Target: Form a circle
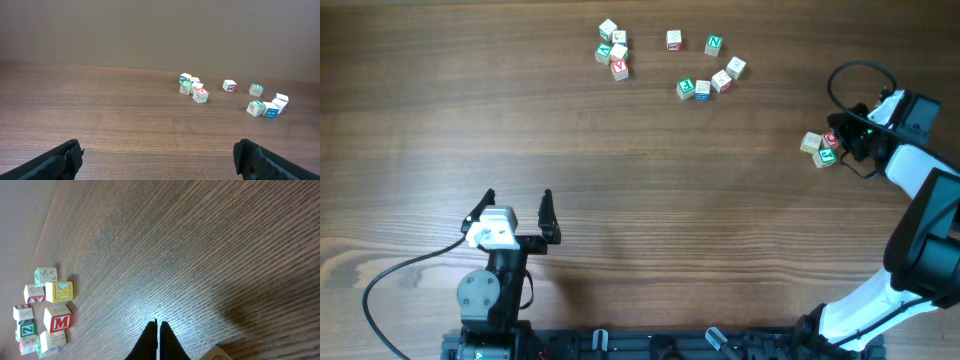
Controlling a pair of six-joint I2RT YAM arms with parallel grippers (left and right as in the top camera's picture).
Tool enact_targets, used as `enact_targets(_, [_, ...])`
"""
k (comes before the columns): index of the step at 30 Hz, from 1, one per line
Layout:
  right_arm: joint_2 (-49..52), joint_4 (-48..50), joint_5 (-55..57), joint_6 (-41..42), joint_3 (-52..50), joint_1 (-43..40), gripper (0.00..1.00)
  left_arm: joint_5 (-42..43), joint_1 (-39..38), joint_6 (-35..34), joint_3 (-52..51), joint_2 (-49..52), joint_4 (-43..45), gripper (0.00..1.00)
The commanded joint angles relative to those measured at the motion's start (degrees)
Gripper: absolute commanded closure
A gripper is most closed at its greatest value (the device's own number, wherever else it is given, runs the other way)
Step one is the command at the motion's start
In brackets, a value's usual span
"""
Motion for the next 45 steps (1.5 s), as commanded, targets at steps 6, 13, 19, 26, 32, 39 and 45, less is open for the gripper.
enact_targets(6, [0.7,-1.11,-0.92,-1.22,0.9,0.2,0.95,0.9,-0.26,-0.37,-0.37,-0.48,-0.04,0.0])
enact_targets(13, [0.7,-1.7,-0.9,-1.2,0.9,0.17,0.95,0.9,-0.26,-0.37,-0.37,-0.48,-0.04,0.0])
enact_targets(19, [0.7,-2.38,-0.46,-1.18,0.9,0.17,0.95,0.9,-0.26,-0.37,-0.37,-0.48,-0.04,0.0])
enact_targets(26, [0.7,-2.64,-0.24,-1.18,0.9,0.17,0.96,0.9,-0.26,-0.37,-0.37,-0.48,-0.04,0.0])
enact_targets(32, [0.7,-2.93,-0.22,-1.18,0.9,0.0,0.96,0.9,-0.26,-0.37,-0.37,-0.48,-0.04,0.0])
enact_targets(39, [0.68,-3.39,0.15,-1.2,0.9,-0.04,0.96,0.9,-0.26,-0.37,-0.37,-0.48,-0.04,0.0])
enact_targets(45, [0.46,-3.67,0.55,-1.22,0.9,-0.04,0.95,0.9,-0.26,-0.37,-0.37,-0.48,-0.04,0.0])
